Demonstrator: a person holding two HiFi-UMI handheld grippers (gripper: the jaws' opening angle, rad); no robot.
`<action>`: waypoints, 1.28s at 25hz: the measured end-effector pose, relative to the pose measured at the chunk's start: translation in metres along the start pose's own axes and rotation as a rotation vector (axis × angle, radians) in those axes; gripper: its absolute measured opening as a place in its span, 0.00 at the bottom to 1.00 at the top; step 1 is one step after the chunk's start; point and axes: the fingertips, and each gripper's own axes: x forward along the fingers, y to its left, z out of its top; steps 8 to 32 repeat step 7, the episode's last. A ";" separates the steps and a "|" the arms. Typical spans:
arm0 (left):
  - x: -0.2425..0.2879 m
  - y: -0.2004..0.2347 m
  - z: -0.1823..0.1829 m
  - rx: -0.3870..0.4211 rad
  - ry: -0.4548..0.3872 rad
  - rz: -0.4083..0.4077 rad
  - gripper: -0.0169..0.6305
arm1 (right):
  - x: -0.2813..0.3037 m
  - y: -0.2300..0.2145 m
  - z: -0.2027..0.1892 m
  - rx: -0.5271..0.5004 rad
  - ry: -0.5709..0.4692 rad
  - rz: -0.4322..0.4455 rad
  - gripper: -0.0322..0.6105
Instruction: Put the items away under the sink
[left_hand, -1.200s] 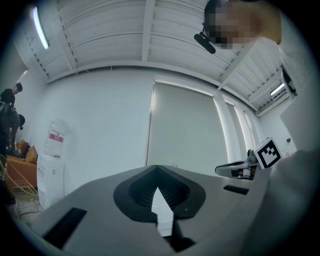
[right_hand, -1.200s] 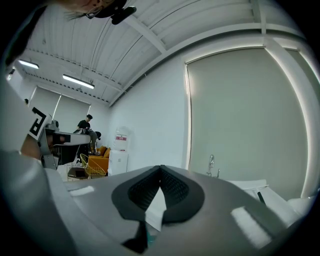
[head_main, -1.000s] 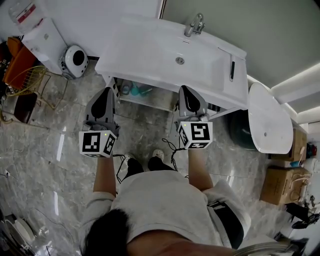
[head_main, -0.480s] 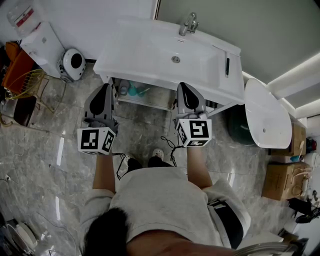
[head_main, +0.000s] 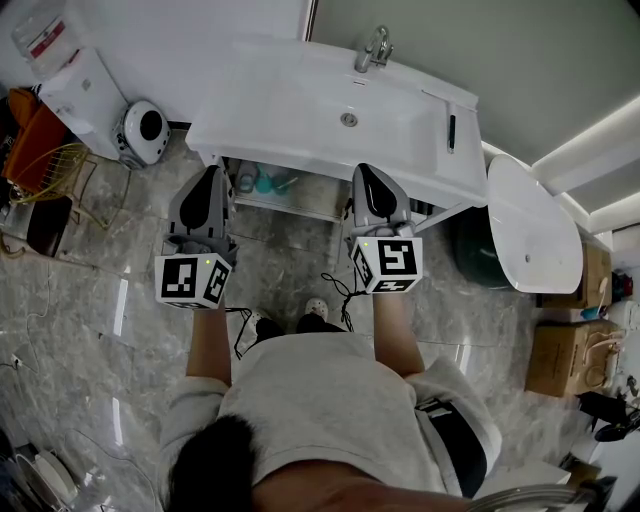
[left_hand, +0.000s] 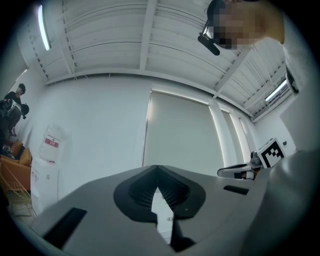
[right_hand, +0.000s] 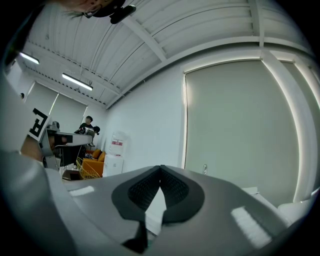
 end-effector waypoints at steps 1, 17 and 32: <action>0.000 0.000 0.000 -0.002 -0.002 -0.001 0.04 | 0.000 0.000 0.000 0.000 -0.001 0.001 0.07; 0.001 0.000 0.001 -0.010 -0.002 -0.010 0.04 | 0.001 0.004 0.002 -0.002 -0.004 0.007 0.07; 0.001 0.000 0.001 -0.010 -0.002 -0.010 0.04 | 0.001 0.004 0.002 -0.002 -0.004 0.007 0.07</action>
